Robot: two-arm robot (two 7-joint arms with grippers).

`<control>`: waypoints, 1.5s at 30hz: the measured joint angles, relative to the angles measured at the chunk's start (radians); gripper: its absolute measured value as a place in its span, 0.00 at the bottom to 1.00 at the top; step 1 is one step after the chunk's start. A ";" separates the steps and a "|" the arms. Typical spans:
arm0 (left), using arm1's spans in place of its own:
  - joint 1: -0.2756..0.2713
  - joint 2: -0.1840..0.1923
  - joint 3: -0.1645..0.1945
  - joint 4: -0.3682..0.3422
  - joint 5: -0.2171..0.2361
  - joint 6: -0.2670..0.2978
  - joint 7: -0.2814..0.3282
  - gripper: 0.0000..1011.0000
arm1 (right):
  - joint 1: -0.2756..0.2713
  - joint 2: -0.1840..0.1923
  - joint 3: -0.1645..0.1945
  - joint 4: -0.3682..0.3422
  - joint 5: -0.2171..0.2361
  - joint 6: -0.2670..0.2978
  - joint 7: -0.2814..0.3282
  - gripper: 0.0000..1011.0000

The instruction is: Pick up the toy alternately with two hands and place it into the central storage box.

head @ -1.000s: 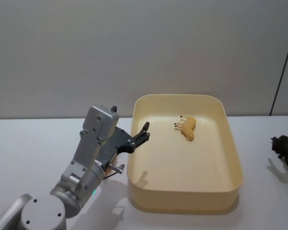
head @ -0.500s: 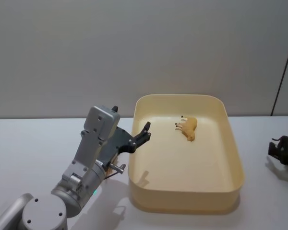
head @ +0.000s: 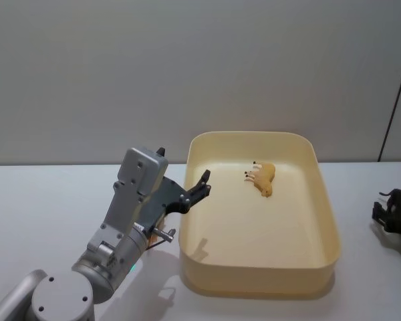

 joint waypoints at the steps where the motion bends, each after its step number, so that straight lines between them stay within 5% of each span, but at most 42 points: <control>1: 0.000 0.000 0.000 0.000 0.000 0.000 0.000 0.99 | 0.001 -0.001 0.000 0.002 0.000 0.000 0.000 0.73; 15: 0.000 0.000 0.000 0.000 0.000 0.000 0.000 0.99 | 0.010 -0.007 -0.004 0.019 -0.006 -0.007 -0.001 0.34; 33: 0.000 0.000 0.000 0.000 0.000 0.000 0.000 0.99 | 0.017 -0.013 -0.008 -0.045 -0.004 -0.090 0.061 0.33; 45: 0.000 0.000 0.000 0.000 0.000 0.000 0.000 0.99 | 0.072 -0.036 -0.026 -0.089 0.025 -0.080 0.180 0.33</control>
